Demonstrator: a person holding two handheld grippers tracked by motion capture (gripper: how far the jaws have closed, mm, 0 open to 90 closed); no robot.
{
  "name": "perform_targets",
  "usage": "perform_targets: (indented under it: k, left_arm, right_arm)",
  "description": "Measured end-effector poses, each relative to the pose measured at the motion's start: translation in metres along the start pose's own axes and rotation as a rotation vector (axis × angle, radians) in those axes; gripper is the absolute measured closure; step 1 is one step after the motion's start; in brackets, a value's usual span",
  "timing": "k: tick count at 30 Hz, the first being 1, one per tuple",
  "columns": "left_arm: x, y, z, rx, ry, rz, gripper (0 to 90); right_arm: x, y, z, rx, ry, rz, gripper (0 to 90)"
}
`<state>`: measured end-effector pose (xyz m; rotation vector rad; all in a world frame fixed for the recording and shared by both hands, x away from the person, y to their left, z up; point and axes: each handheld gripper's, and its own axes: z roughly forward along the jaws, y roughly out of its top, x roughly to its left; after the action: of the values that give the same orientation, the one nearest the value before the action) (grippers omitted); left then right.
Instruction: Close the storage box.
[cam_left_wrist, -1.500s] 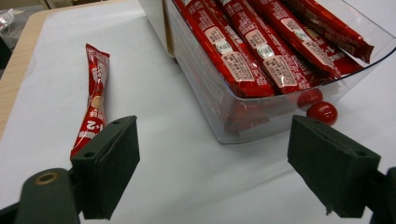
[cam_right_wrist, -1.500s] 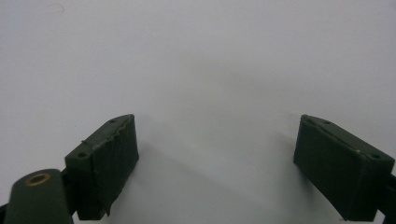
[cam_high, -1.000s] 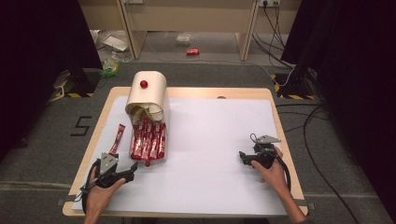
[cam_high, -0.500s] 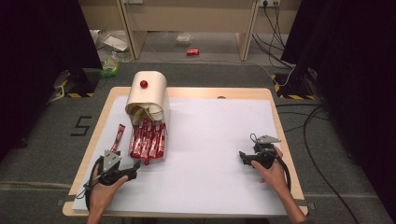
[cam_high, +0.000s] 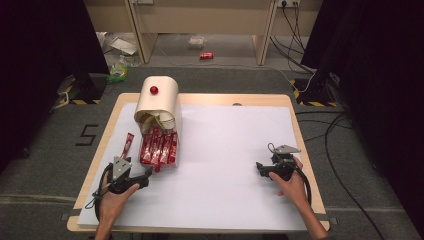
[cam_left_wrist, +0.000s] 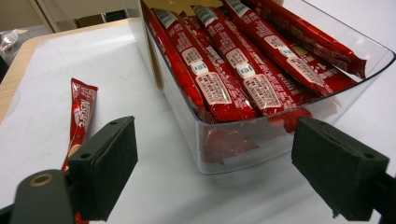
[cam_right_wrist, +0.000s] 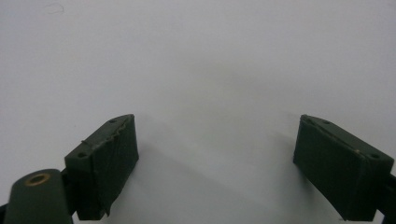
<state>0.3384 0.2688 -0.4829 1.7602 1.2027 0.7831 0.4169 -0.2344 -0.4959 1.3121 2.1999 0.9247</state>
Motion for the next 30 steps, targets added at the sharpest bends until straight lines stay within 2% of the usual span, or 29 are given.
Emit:
perform_targets:
  k: [8,14,30]
  left_arm:
    - [0.001,0.0,0.005,-0.004,0.008,-0.019,14.4]
    - [0.001,0.003,0.009,-0.007,0.018,-0.018,14.6]
    - [0.005,0.006,0.019,-0.004,0.019,-0.041,14.3]
  right_arm:
    - [0.0,0.0,0.0,0.0,0.001,0.001,14.1]
    - [0.0,0.0,0.0,-0.001,0.001,0.0,14.1]
    - [0.0,0.0,0.0,0.0,0.001,0.001,14.1]
